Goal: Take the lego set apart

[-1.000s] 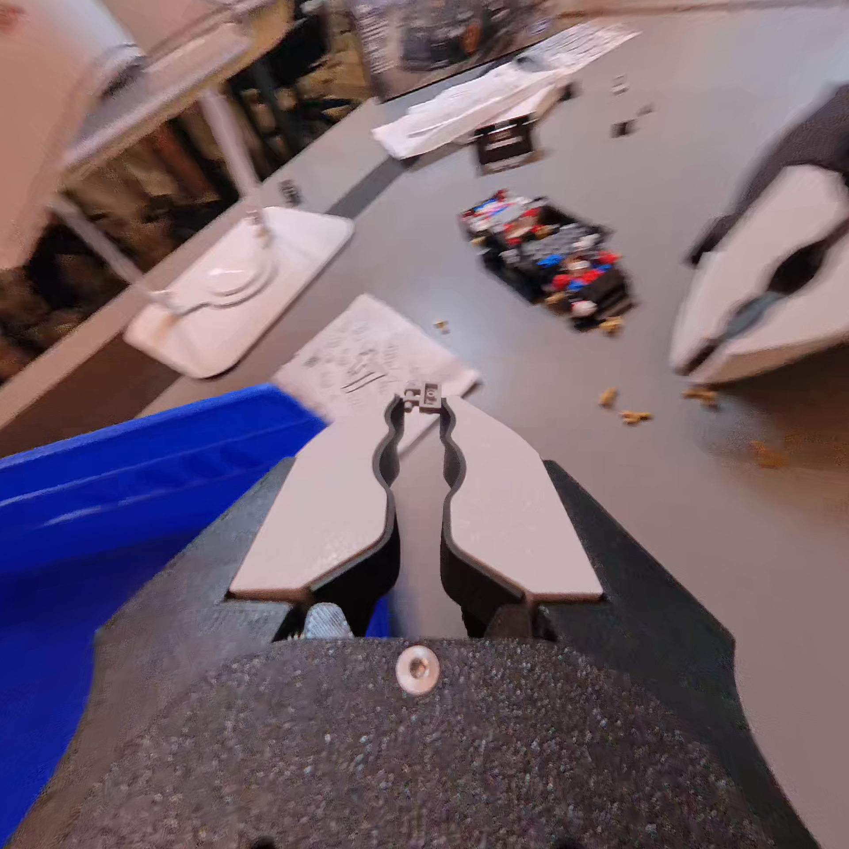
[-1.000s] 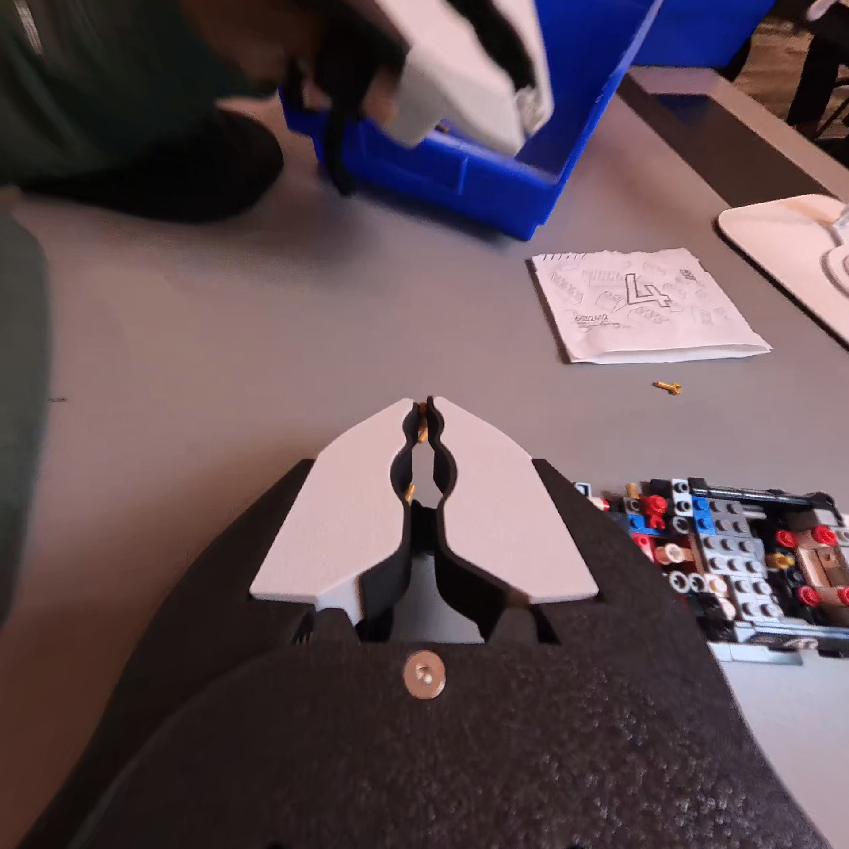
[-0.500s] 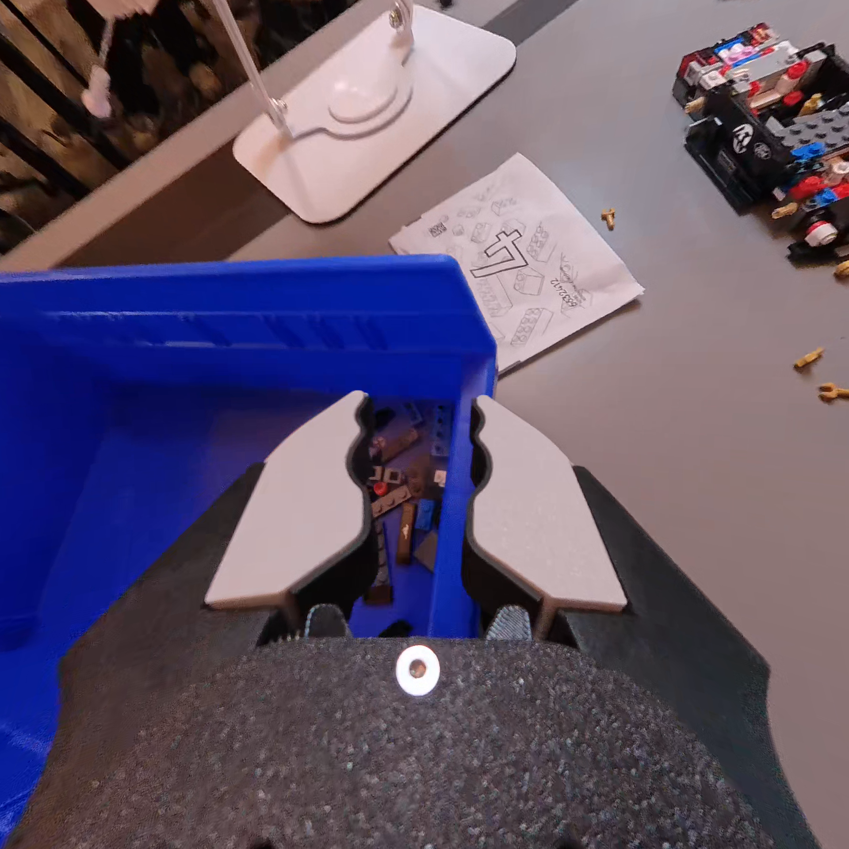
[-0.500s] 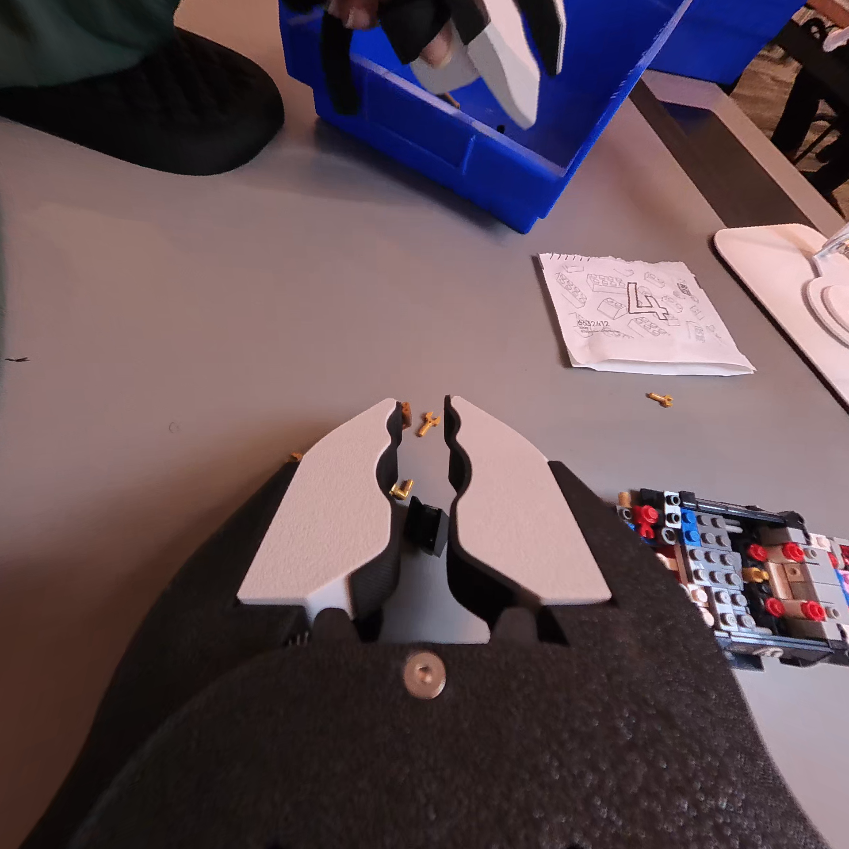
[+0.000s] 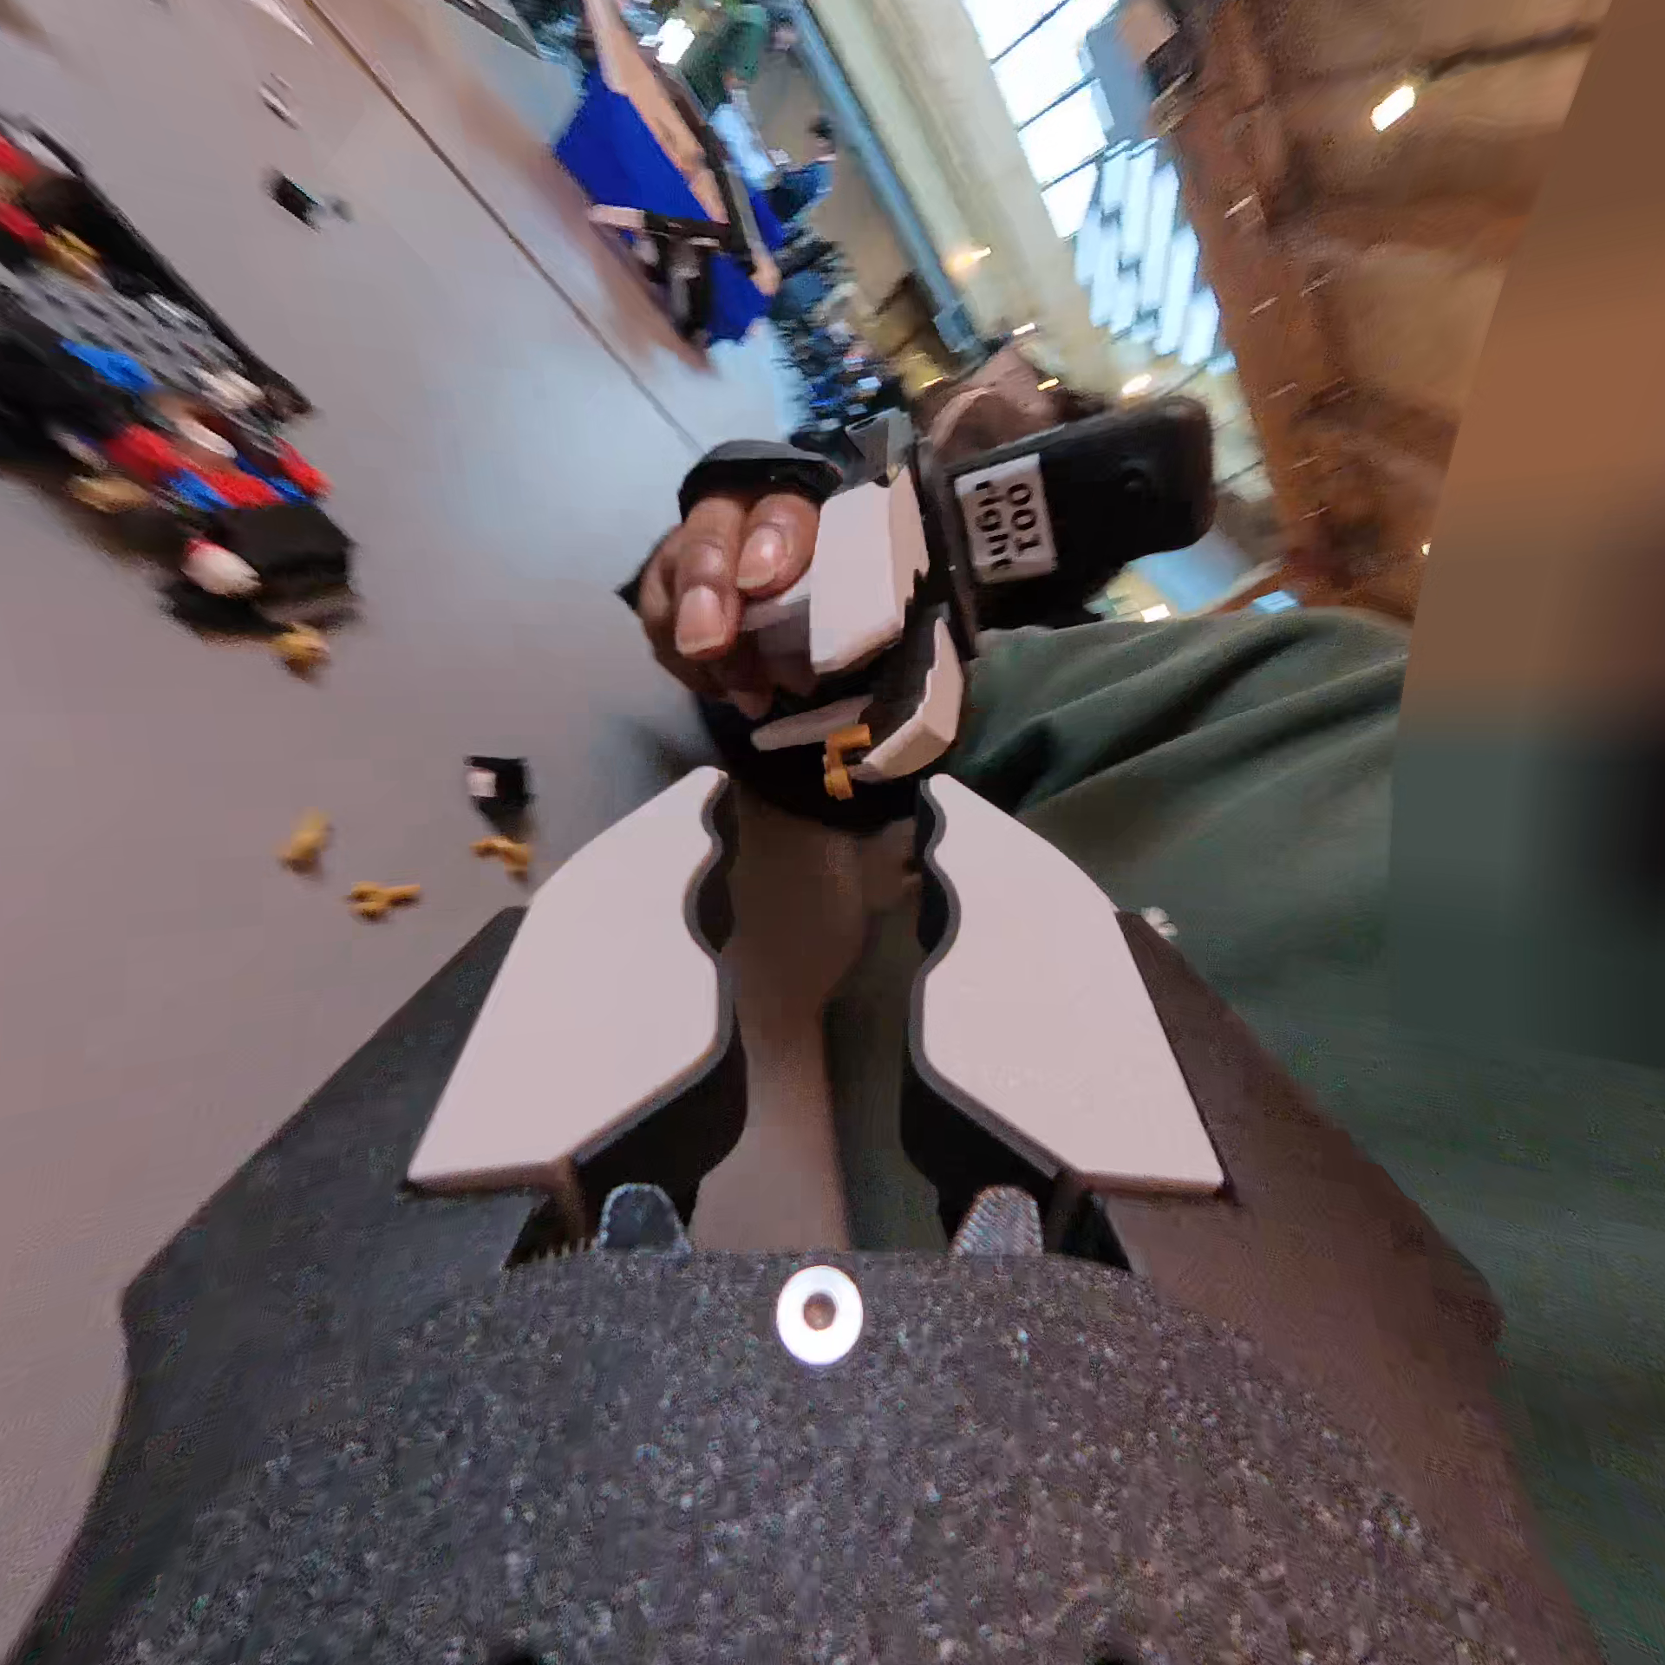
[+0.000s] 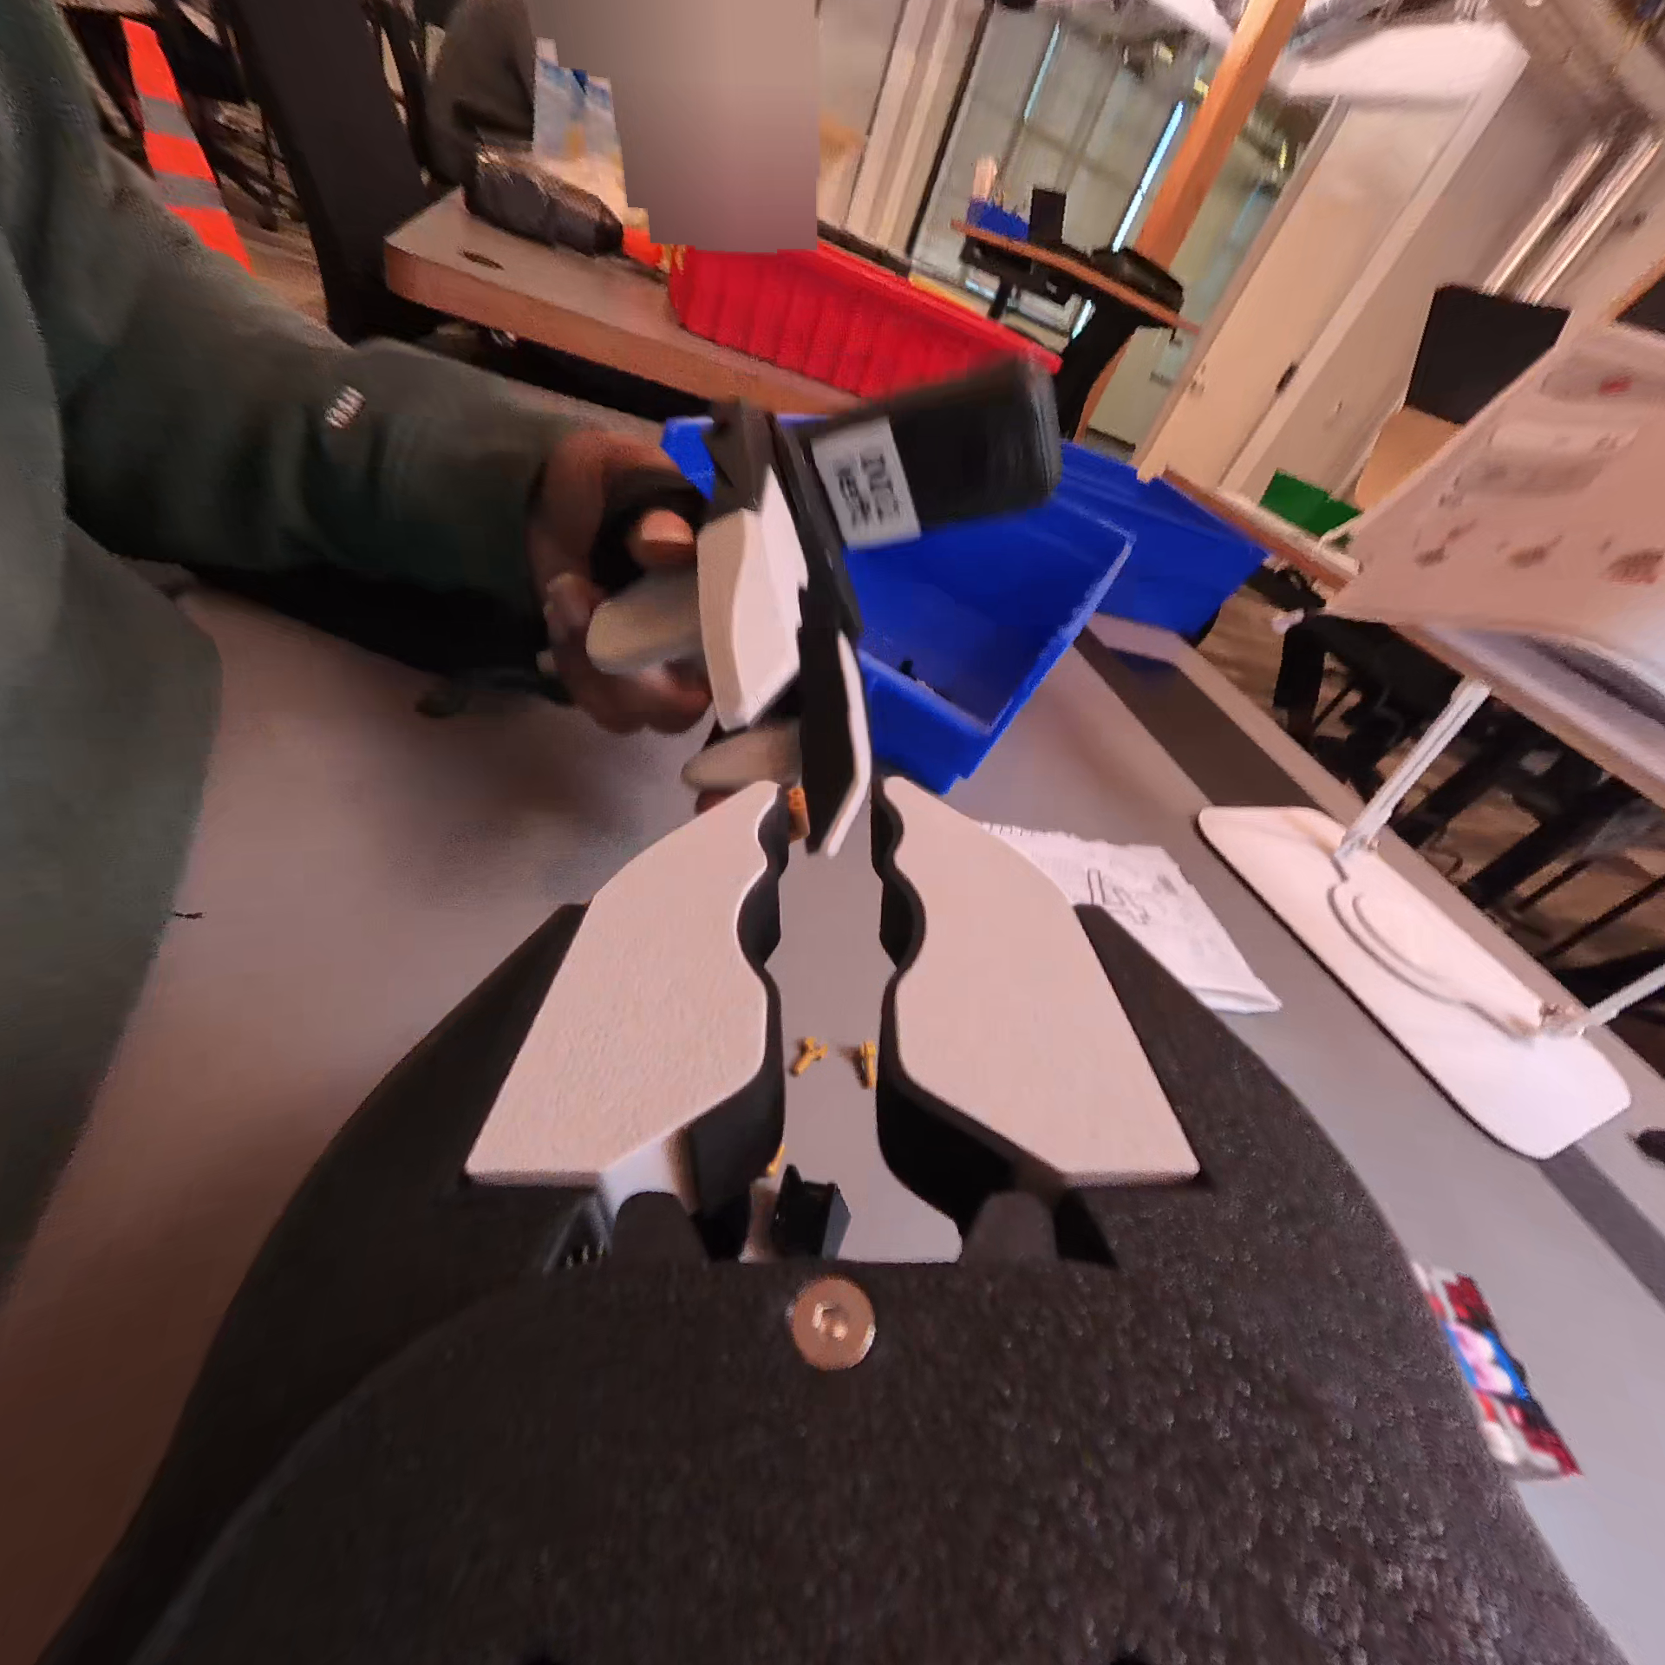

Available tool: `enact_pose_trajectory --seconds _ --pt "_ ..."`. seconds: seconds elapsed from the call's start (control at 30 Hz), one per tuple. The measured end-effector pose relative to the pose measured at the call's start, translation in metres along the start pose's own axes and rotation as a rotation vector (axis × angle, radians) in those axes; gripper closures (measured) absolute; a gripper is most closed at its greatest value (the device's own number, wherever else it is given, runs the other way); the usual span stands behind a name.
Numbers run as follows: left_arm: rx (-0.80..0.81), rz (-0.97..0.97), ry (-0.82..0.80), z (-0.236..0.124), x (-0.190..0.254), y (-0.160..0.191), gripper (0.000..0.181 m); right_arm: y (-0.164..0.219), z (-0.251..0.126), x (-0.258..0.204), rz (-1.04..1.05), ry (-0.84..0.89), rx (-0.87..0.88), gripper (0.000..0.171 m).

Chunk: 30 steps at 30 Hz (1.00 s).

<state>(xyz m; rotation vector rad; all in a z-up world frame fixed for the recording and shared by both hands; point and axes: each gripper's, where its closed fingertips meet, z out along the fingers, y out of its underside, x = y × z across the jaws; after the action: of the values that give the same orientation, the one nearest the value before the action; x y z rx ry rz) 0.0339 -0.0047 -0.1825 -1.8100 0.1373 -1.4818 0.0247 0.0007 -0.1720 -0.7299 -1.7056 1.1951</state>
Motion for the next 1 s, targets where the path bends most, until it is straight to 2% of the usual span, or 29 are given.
enact_pose_trajectory --seconds 0.1,0.17,0.33,0.47,0.6,0.7,0.93,1.0 --pt "0.032 -0.159 0.201 0.01 0.016 0.0 0.147 -0.008 -0.001 -0.006 -0.037 -0.012 0.024 0.154" --pt "0.011 -0.168 0.249 0.015 0.023 0.004 0.154 -0.008 -0.001 -0.01 -0.056 -0.023 0.019 0.153" --pt "-0.024 -0.131 0.254 0.018 0.026 0.011 0.163 -0.011 -0.002 -0.014 -0.08 -0.036 0.032 0.149" --pt "-0.053 -0.116 0.243 0.018 0.026 0.015 0.165 -0.012 -0.004 -0.012 -0.097 -0.036 0.026 0.138" --pt "-0.069 -0.098 0.25 0.017 0.026 0.017 0.167 -0.013 -0.005 -0.014 -0.121 -0.047 0.03 0.137" --pt "-0.02 -0.12 0.316 0.007 0.033 0.009 0.174 -0.016 -0.012 -0.007 -0.122 -0.029 0.035 0.139" --pt "0.009 -0.06 0.212 0.002 0.021 0.002 0.174 -0.01 -0.014 0.001 -0.095 -0.009 0.017 0.14" --pt "0.014 -0.019 0.129 -0.002 0.013 -0.002 0.174 -0.006 -0.014 0.008 -0.075 0.015 0.001 0.142"
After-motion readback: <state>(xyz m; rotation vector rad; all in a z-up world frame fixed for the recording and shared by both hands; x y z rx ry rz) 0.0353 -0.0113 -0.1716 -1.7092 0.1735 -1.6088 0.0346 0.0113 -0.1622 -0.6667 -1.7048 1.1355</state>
